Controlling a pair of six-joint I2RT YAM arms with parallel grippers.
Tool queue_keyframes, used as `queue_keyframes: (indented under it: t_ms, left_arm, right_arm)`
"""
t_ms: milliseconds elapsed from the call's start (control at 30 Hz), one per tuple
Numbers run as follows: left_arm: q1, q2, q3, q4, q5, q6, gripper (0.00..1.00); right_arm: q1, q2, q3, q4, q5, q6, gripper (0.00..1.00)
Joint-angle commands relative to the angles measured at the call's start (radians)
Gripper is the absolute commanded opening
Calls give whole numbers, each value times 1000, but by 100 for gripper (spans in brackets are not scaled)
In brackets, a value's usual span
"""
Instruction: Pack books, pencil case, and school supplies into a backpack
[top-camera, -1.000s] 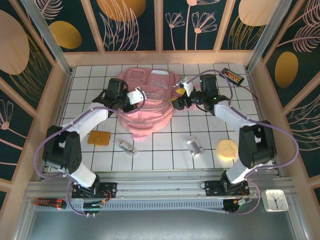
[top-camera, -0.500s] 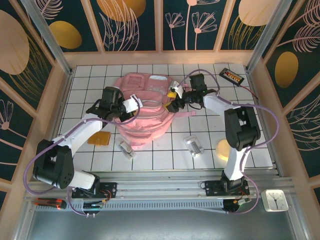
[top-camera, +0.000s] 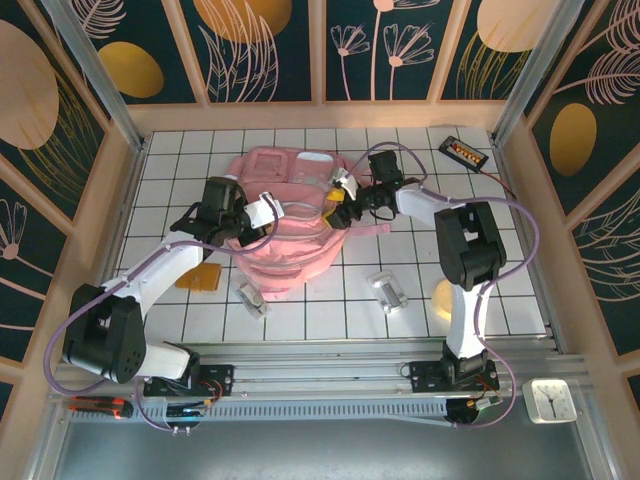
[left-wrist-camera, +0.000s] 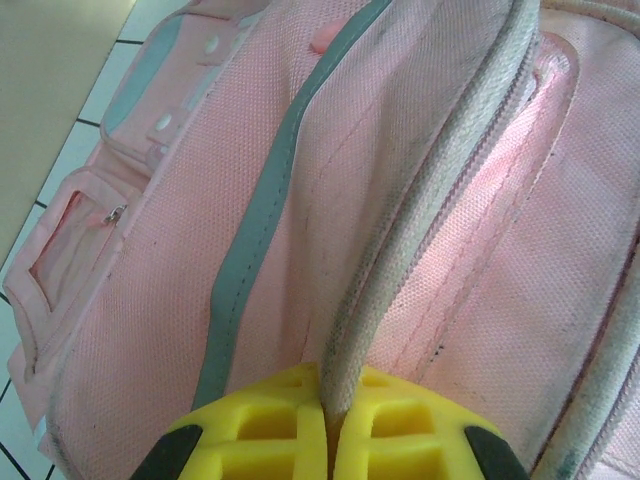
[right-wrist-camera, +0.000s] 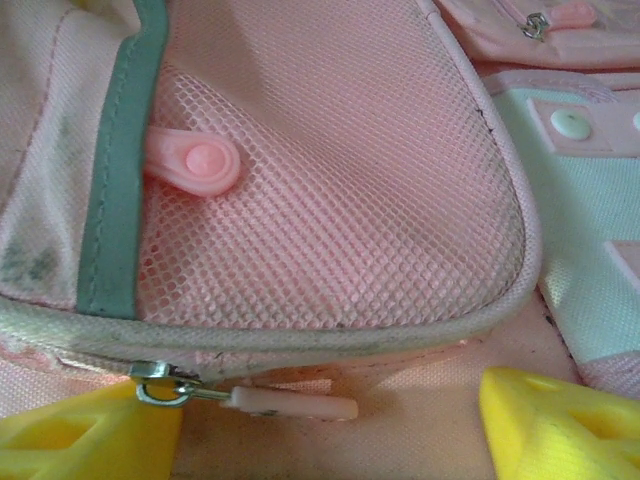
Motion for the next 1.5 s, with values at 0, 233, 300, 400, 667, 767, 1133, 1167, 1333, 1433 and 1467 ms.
queue_keyframes:
  t_ms: [0, 233, 300, 400, 667, 767, 1133, 1167, 1333, 1433, 1467]
  left_arm:
    - [1, -40, -4, 46, 74, -24, 0]
    - [1, -31, 8, 52, 65, -29, 0]
    - [1, -27, 10, 58, 52, -29, 0]
    - [2, -20, 16, 59, 39, -25, 0]
    - [1, -8, 29, 57, 32, -24, 0]
    - [1, -6, 34, 53, 31, -25, 0]
    - [0, -9, 31, 33, 20, -15, 0]
    - [1, -10, 29, 33, 17, -14, 0]
    - [1, -11, 32, 27, 8, -4, 0]
    - [0, -13, 30, 25, 2, 2, 0]
    - [1, -12, 30, 25, -1, 5, 0]
  right_arm:
    - [9, 51, 62, -36, -22, -43, 77]
    - [35, 45, 46, -77, -37, -58, 70]
    - [43, 22, 17, -80, -38, -59, 66]
    - [48, -11, -37, -72, -28, -51, 64]
    - [42, -80, -123, -19, -16, -27, 58]
    - [42, -87, -128, -10, -15, -19, 53]
    - [34, -74, -110, 46, -11, 56, 30]
    - [33, -70, -105, 43, -11, 57, 26]
    - [22, -68, -84, 10, -15, 52, 20]
    - [14, -81, -80, -13, -6, 41, 17]
    - [10, -87, -80, -22, -3, 39, 13]
